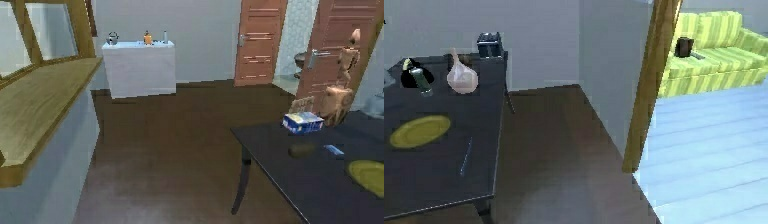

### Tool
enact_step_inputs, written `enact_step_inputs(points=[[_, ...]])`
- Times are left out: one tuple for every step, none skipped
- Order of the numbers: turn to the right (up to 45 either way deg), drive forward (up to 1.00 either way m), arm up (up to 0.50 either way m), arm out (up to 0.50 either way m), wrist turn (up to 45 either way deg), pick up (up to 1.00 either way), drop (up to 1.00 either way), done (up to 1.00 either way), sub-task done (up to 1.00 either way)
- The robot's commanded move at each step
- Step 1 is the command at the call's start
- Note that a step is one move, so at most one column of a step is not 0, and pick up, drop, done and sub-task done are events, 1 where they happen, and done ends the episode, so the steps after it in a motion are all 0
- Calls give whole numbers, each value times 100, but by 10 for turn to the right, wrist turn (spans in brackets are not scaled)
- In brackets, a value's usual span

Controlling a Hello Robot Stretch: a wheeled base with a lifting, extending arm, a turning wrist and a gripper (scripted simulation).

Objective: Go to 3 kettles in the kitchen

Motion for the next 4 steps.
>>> enact_step_inputs(points=[[0,100,0,0,0,0,0,0,0],[0,20,0,0,0,0,0,0,0],[-150,0,0,0,0,0,0,0,0],[0,100,0,0,0,0,0,0,0]])
